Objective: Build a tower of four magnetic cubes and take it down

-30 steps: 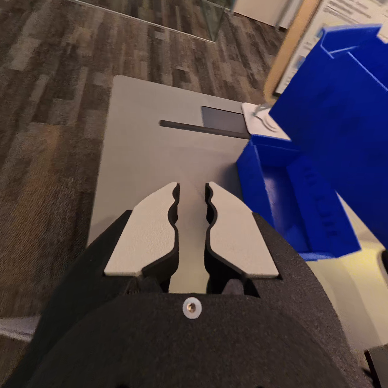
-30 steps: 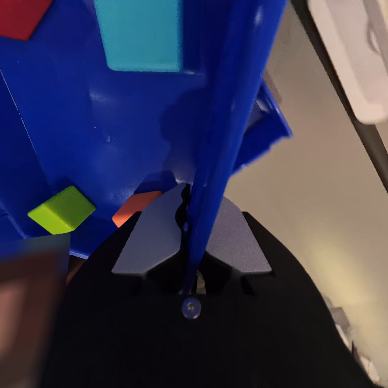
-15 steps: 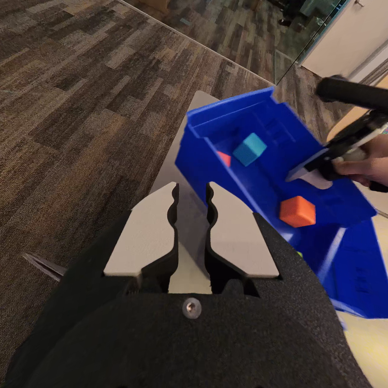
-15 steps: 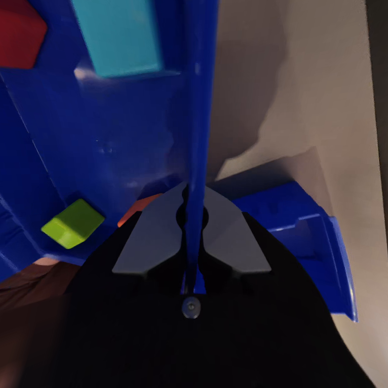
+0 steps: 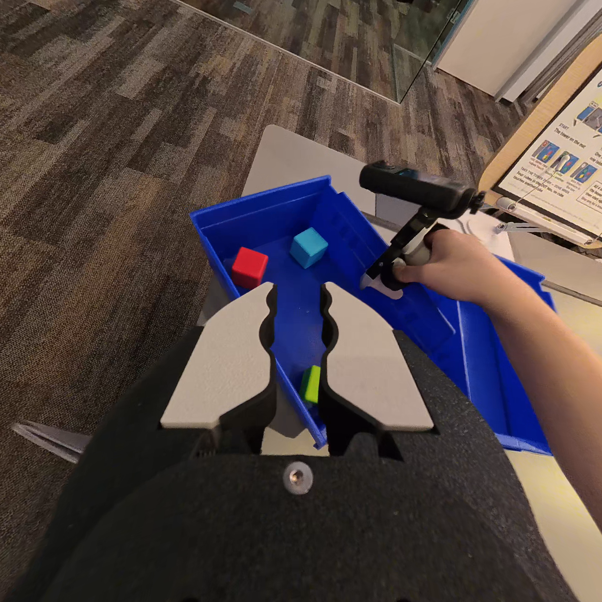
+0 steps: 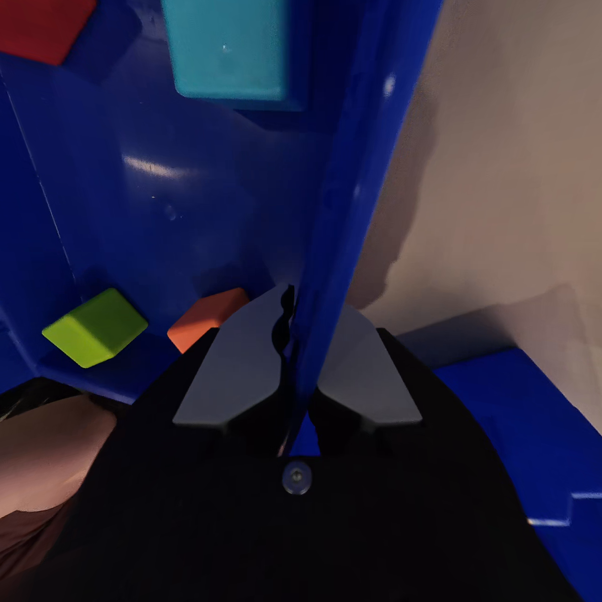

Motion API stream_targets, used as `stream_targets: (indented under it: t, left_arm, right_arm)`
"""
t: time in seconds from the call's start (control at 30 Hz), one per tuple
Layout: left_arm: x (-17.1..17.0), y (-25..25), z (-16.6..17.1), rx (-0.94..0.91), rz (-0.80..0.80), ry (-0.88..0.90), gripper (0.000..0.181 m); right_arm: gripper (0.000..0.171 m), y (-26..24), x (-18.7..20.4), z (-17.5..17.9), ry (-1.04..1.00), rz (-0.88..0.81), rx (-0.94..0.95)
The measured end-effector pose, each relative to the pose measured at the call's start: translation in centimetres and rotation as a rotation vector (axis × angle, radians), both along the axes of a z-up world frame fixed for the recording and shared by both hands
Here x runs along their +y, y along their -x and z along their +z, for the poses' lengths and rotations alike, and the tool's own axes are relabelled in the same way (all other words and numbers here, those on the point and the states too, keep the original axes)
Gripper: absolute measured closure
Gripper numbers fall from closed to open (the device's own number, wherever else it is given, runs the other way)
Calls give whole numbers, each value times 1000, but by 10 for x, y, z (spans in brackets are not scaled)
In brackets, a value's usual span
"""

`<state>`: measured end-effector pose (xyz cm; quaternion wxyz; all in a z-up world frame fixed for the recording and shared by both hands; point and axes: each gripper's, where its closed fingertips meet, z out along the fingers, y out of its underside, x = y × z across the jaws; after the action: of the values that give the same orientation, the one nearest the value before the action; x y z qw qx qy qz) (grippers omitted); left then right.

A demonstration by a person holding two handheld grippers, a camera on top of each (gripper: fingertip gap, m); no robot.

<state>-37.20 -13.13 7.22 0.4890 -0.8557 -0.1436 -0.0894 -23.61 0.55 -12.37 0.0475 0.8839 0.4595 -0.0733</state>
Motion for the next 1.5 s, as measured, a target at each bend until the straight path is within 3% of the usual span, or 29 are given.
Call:
stream_targets:
  t: [0.03, 0.23, 0.37, 0.47, 0.53, 0.63, 0.73, 0.9, 0.93, 1.0, 1.1, 1.27, 1.5]
  left_arm:
    - [1, -2, 0, 3, -5, 3, 157]
    - [7, -11, 1, 27, -32, 12, 156]
    - [7, -16, 2, 36, -53, 12, 154]
    - [5, -11, -4, 23, -44, 34, 148]
    - [6, -5, -15, -10, -40, 71, 144]
    - [11, 2, -30, -59, -36, 106, 143]
    - [16, 5, -45, -104, -34, 149, 144]
    - [29, 2, -70, -119, -54, 242, 144]
    - [32, 1, -75, -125, -58, 258, 144]
    - [39, -4, -88, -144, -80, 303, 148]
    - [44, -7, -109, -150, -87, 399, 149]
    - [49, -4, -131, -137, -61, 498, 156]
    - [39, -8, -131, -123, -74, 555, 158]
  right_arm:
    - [162, -1, -2, -3, 14, -7, 10]
    - [158, -1, 3, 9, 2, -18, 111]
    - [156, -11, 24, 83, -221, 23, 296]
    - [149, -73, 35, 149, -474, -3, 350]
    - [136, -146, 39, 160, -548, -104, 264]
    - [124, -260, 47, 144, -611, -337, 93]
    - [119, -321, 35, 104, -528, -478, 40]
    - [114, -338, 2, 35, -335, -543, 9]
    - [118, -334, -6, 24, -284, -535, 16]
    - [148, -323, -16, 10, -197, -521, 60]
    - [159, -327, -15, 5, -195, -520, 21]
    - [159, -331, -13, 5, -166, -504, 27]
    - [159, -336, -12, 1, -145, -468, 40]
